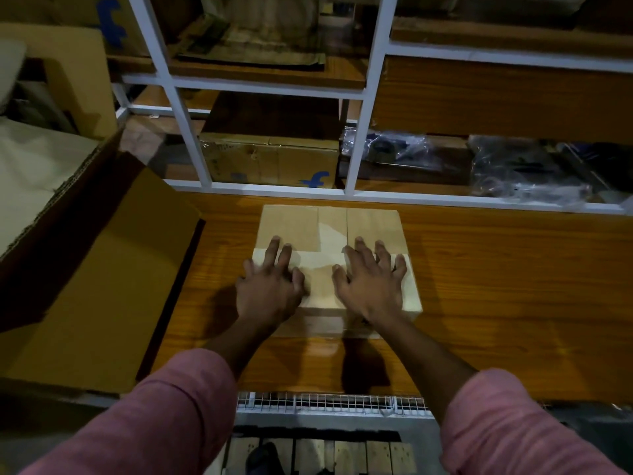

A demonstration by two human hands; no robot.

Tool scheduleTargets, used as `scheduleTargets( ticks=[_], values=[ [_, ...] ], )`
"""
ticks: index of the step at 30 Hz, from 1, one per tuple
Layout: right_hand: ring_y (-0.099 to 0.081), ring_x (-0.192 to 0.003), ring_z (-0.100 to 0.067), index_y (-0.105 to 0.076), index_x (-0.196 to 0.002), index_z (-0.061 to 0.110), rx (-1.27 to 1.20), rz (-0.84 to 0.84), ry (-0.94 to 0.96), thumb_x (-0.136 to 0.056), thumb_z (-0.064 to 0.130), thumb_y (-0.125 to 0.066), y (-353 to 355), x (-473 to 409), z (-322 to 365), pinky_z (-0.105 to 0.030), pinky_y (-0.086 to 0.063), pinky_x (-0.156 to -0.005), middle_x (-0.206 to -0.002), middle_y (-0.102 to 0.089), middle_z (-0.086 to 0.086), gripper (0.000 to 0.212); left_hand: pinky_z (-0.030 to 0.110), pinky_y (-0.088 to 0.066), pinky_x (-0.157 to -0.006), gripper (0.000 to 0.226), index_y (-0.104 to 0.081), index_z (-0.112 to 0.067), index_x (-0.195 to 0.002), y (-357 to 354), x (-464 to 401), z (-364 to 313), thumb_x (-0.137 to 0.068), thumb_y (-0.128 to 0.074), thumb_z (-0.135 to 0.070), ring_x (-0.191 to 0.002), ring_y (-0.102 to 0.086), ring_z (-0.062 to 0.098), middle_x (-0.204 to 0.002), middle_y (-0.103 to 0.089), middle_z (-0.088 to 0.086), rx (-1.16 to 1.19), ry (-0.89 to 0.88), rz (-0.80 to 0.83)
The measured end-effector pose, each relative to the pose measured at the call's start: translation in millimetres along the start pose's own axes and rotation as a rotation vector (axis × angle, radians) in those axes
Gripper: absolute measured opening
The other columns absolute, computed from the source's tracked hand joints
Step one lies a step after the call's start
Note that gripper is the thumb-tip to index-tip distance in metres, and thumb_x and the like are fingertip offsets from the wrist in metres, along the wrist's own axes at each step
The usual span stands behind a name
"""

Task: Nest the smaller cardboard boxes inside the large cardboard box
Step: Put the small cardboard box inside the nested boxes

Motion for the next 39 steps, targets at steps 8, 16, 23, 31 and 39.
scheduleTargets(
  ticks=[8,16,23,31,39],
  values=[
    [-0.008,-0.156,-0.032,-0.033,-0.155,0.031,0.014,-0.008,0.027,-0.097,0.062,-0.022,3.8,37.7,-2.2,-0.067,-0.005,-0.118,-0.17,-0.019,0.003,0.067,0.052,-0.047,-0.094,0.064,-0.02,-0.034,-0.155,1.3,37.0,-4.1,-0.096,-0.028,-0.056,-0.131,-0.041,0.042,-0.169,-0.012,-0.006,0.003,0.006,-0.062],
    [-0.01,-0.156,-0.031,-0.033,-0.156,0.032,-0.009,-0.033,0.033,-0.098,0.063,-0.02,7.7,70.9,-7.2,-0.065,-0.005,-0.119,-0.17,-0.02,0.003,0.067,0.052,-0.048,-0.094,0.063,-0.02,-0.036,-0.156,-1.0,64.4,-7.5,-0.098,-0.03,-0.057,-0.131,-0.041,0.038,-0.169,-0.01,-0.011,0.002,0.014,-0.072],
    [-0.017,-0.155,-0.026,-0.036,-0.156,0.029,-0.021,-0.04,0.098,-0.099,0.063,-0.023,11.2,82.7,-21.9,-0.056,-0.012,-0.119,-0.168,-0.025,0.005,0.067,0.052,-0.053,-0.092,0.07,-0.016,-0.039,-0.158,-6.8,63.2,-5.9,-0.092,-0.015,-0.064,-0.131,-0.044,0.04,-0.17,-0.006,-0.013,0.046,-0.006,-0.039],
    [-0.001,-0.155,-0.034,-0.029,-0.157,0.036,-0.058,-0.026,-0.026,-0.099,0.063,-0.025,8.0,102.7,-49.6,-0.066,-0.022,-0.112,-0.17,-0.015,0.011,0.064,0.053,-0.055,-0.088,0.067,-0.016,-0.04,-0.157,-5.5,78.5,-9.0,-0.094,-0.017,-0.063,-0.129,-0.044,0.039,-0.169,-0.008,-0.012,0.041,0.0,-0.033],
    [-0.022,-0.149,-0.043,-0.016,-0.159,0.04,-0.186,0.041,-0.084,-0.09,0.08,-0.01,-9.0,107.7,-69.1,-0.063,-0.031,-0.111,-0.171,-0.001,0.015,0.08,0.051,-0.054,-0.09,0.067,-0.011,-0.037,-0.159,-3.0,90.9,-10.0,-0.097,-0.019,-0.061,-0.132,-0.041,0.039,-0.17,-0.004,-0.011,0.025,-0.014,-0.021]
  ],
)
Point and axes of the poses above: each hand's wrist, its own x-axis away from the middle knuckle, its own y-axis out of the back of the hand, z = x × y, the point moved 9 cm from there along -x, towards the middle knuckle
